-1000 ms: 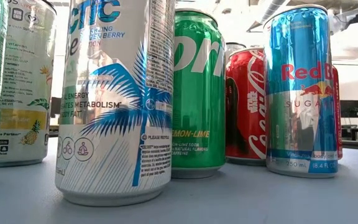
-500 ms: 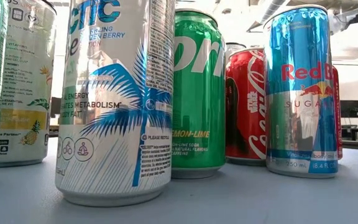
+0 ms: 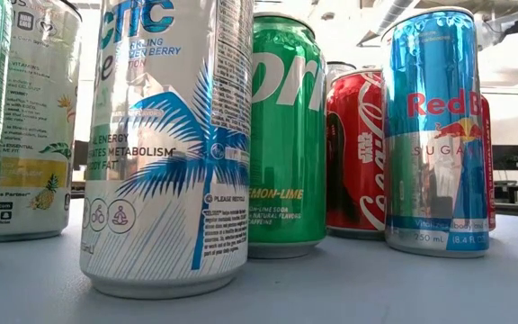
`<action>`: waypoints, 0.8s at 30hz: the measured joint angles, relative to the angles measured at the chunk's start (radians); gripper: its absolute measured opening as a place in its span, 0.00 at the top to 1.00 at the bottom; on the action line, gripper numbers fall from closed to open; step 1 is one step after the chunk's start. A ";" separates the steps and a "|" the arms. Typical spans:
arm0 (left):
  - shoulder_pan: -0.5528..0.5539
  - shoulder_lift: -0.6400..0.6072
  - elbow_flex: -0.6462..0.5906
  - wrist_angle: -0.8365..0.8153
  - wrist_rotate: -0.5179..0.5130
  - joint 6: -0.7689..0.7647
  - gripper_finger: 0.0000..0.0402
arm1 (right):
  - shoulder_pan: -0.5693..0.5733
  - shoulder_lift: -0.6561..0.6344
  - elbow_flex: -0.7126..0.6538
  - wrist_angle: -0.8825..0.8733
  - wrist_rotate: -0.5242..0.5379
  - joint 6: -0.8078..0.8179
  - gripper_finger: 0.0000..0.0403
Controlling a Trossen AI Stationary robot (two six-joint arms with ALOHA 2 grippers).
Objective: Place canned beverage on shelf
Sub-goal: Put the white yellow soda can on the shelf aligned with the other white yellow soda cans
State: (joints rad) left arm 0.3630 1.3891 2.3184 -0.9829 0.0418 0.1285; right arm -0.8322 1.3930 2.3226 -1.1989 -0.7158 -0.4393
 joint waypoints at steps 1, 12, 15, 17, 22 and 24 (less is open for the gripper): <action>0.000 0.000 0.000 0.004 0.000 0.000 0.24 | 0.000 0.000 0.000 -0.009 -0.006 -0.013 0.09; 0.001 -0.001 0.000 0.011 0.046 0.018 0.24 | -0.055 0.022 0.000 -0.083 -0.150 -0.041 0.09; 0.001 0.004 0.000 0.010 0.059 0.017 0.24 | -0.067 0.022 0.000 -0.083 -0.175 -0.041 0.09; 0.007 0.006 0.000 0.008 0.058 0.012 0.24 | -0.077 0.023 0.000 -0.082 -0.178 -0.040 0.09; 0.037 0.005 0.000 0.007 0.058 0.011 0.24 | -0.124 0.023 0.000 -0.112 -0.249 -0.078 0.09; 0.054 0.005 0.000 0.002 0.058 0.010 0.24 | -0.153 0.023 -0.002 -0.139 -0.320 -0.112 0.09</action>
State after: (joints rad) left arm 0.4169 1.3943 2.3184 -0.9811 0.0998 0.1385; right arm -0.9853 1.4155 2.3207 -1.3382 -1.0354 -0.5517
